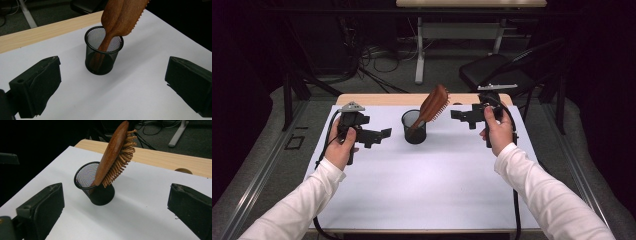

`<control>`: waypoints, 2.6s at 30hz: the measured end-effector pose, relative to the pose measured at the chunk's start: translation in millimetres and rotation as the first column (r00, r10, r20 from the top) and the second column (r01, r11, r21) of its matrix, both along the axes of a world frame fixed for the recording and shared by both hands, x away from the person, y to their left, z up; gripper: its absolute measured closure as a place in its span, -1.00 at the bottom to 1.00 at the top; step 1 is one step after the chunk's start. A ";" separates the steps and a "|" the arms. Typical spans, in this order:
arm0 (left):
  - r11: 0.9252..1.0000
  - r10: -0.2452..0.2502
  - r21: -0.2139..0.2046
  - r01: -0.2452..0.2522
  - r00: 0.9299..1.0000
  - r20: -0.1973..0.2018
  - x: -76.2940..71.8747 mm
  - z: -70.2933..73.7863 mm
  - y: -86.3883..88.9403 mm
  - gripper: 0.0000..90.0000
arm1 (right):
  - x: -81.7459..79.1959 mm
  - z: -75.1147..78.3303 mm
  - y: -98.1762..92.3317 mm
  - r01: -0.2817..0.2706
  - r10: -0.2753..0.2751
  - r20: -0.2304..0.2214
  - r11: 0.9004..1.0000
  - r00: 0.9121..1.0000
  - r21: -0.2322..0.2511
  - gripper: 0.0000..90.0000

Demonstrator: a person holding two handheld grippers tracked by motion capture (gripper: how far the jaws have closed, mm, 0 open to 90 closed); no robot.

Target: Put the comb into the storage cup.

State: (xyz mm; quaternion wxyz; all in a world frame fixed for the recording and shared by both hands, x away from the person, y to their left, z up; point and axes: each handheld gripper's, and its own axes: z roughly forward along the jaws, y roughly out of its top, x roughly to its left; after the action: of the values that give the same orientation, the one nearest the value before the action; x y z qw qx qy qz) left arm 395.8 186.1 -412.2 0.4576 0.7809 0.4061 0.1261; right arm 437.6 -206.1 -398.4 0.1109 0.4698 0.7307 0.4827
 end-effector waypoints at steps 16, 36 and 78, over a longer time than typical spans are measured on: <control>1.000 0.022 0.000 -0.022 1.000 0.010 -8.0 5.1 18.2 -0.99 | -19.3 -4.6 -23.0 0.000 0.000 0.008 1.000 1.000 0.028 -0.98; 1.000 -0.010 0.007 0.010 1.000 0.009 -28.3 5.7 26.3 -0.99 | -54.4 -12.7 -26.0 -0.040 0.041 0.054 0.999 0.998 -0.020 -0.98; 0.993 0.090 -0.075 -0.093 0.995 -0.040 -60.3 -37.0 61.8 -0.99 | -108.9 -69.4 -93.6 0.099 -0.100 0.024 0.995 0.995 0.022 -0.98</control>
State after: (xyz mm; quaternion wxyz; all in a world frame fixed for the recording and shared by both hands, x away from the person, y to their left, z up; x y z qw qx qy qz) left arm 335.5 247.9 -449.2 0.4736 0.7455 0.4541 0.1170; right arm 328.7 -299.8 -467.8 0.1391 0.5007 0.7000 0.4898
